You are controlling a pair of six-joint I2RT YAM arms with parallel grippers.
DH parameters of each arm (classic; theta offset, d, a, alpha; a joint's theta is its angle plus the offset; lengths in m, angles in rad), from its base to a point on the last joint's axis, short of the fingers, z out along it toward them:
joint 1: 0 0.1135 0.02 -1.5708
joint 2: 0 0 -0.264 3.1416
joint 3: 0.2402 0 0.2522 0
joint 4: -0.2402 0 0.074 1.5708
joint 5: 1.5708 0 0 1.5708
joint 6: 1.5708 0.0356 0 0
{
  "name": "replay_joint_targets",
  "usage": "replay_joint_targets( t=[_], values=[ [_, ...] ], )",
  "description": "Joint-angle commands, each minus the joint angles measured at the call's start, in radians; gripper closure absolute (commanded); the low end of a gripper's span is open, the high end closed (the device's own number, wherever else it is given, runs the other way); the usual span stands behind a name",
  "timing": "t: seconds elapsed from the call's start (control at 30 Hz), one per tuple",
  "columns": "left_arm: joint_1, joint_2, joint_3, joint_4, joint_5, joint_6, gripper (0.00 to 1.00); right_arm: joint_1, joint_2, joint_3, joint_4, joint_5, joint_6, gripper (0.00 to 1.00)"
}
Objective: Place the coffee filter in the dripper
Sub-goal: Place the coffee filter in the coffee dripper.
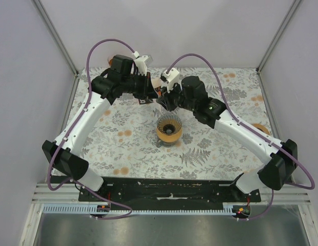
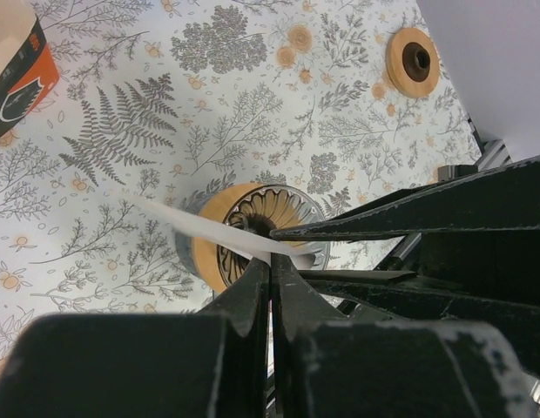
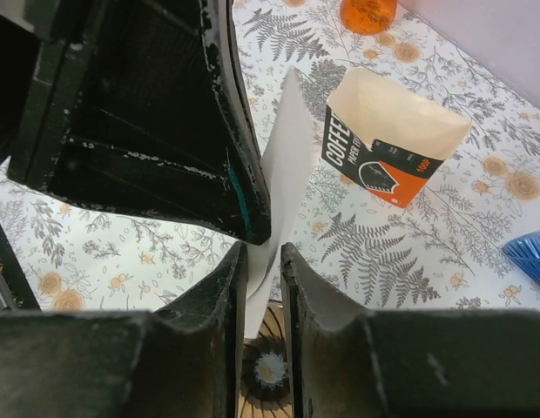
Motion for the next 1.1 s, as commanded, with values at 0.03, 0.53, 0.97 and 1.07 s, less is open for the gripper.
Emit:
replay_joint_targets(
  t=[0.03,0.53,0.97,1.07],
  values=[
    [0.001,-0.02,0.014,-0.017,-0.049,0.038,0.98,-0.05,-0.059,0.022,0.029,-0.079,0.011,0.7],
    [0.002,-0.022,0.011,-0.016,-0.041,0.045,0.98,-0.076,-0.057,0.038,0.047,-0.112,0.049,0.67],
    [0.002,-0.016,0.014,-0.013,-0.021,0.038,0.98,-0.074,-0.007,0.047,0.075,-0.13,0.094,0.72],
    [0.001,-0.013,0.015,-0.008,-0.017,0.035,0.98,-0.065,0.009,0.053,0.073,-0.103,0.094,0.68]
  ],
)
